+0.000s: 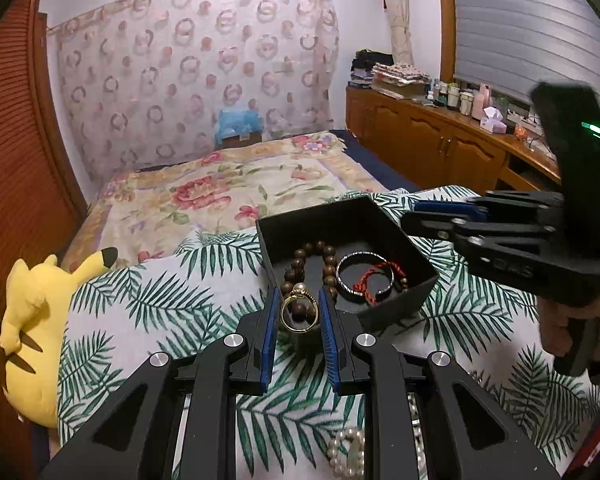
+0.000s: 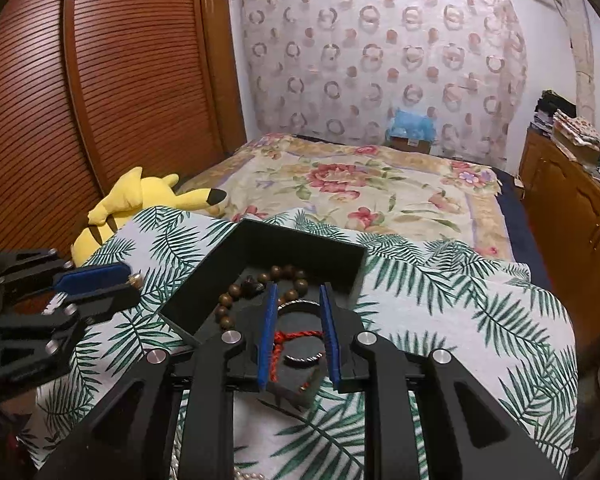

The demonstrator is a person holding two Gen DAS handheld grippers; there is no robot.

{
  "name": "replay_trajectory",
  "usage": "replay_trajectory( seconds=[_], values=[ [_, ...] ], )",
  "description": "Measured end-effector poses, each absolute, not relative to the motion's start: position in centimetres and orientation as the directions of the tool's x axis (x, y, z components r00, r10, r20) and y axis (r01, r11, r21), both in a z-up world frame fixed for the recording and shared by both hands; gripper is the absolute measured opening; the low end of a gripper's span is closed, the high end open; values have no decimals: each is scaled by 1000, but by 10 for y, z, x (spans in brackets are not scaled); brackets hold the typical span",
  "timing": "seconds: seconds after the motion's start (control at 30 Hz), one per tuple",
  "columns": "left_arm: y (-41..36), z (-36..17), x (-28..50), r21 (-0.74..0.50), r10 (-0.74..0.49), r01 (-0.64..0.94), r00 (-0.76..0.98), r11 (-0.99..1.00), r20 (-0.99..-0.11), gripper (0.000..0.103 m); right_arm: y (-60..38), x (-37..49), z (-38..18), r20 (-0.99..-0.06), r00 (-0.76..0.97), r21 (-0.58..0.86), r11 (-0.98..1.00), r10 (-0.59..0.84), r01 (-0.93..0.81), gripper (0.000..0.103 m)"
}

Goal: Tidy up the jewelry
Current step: 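Carry the gold ring and red bracelet into the black box and open both tools, then grasp a pearl strand with the left tool while the right tool grasps the blue brooch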

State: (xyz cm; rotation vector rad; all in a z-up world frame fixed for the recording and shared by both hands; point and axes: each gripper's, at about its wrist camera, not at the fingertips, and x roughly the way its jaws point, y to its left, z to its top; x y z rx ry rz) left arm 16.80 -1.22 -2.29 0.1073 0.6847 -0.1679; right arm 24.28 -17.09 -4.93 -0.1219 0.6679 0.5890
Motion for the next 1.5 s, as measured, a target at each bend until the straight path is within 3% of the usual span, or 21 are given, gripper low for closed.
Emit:
replay_trajectory(
  seconds=[0.77,0.83,0.9,1.23,1.5],
  values=[
    [-47,-51,243,76,-84,195,696,978,-713,19,-217,211,-66,-621,637,91,849,457,-520,24],
    [-46,-52,242,66,-91,198,691,978,-717,21,-217,206,-69,-626,631,92,847,458,-523,24],
    [-44,-51,238,60,-97,199,693,978,-715,32,-217,202,-72,-630,625,95,844,462,-528,24],
    [-30,-39,180,32,-135,213,723,977,-677,43,-214,158,-86,-649,577,129,819,495,-559,24],
    [-8,-48,129,-9,-155,200,726,980,-670,48,-213,137,-100,-671,535,190,816,514,-546,40]
  ],
)
